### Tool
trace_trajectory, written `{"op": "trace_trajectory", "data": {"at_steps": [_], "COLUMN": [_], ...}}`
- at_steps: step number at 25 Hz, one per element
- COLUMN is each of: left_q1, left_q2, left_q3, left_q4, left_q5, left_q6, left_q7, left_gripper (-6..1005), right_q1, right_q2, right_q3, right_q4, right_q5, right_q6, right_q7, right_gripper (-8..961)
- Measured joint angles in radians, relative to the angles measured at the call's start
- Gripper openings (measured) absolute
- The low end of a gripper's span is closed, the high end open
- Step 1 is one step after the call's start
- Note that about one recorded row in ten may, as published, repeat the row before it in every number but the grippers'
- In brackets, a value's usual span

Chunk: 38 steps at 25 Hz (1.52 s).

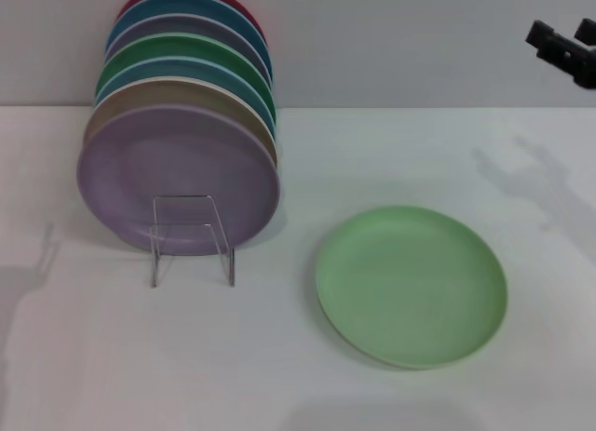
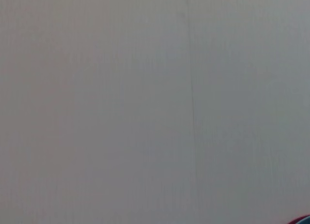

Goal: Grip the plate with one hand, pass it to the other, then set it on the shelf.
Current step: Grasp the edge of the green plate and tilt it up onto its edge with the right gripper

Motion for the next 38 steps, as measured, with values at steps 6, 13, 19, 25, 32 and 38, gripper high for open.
{"op": "trace_trajectory", "data": {"at_steps": [6,13,19,25,32,38], "left_q1": [0.0,-0.002,-0.009,-0.011,-0.011,-0.011], "left_q2": [-0.001,0.0,0.0,0.0,0.0,0.0], "left_q3": [0.0,0.0,0.001,-0.003,-0.003,-0.004], "left_q4": [0.0,-0.002,0.0,-0.01,-0.005,-0.003], "left_q5": [0.0,0.0,0.0,0.0,0.0,0.0], "left_q6": [-0.002,-0.003,-0.007,-0.022,-0.022,-0.026], "left_q7": [0.0,0.0,0.001,0.001,0.001,0.001], "left_gripper": [831,831,831,831,831,830], "right_q1": [0.065,0.217,0.291,0.376,0.444,0.469], "right_q2": [-0.008,-0.01,-0.049,-0.071,-0.073,-0.073], "right_q3": [0.016,0.227,0.309,0.31,0.295,0.289], "right_q4": [0.297,0.36,0.265,0.085,-0.03,-0.118], "right_q5": [-0.69,-0.918,-0.985,-1.081,-1.158,-1.166], "right_q6": [0.249,0.735,0.878,0.895,0.886,0.859], "right_q7": [0.78,1.053,1.09,1.079,1.061,1.049], "right_gripper": [790,788,788,788,788,788]}}
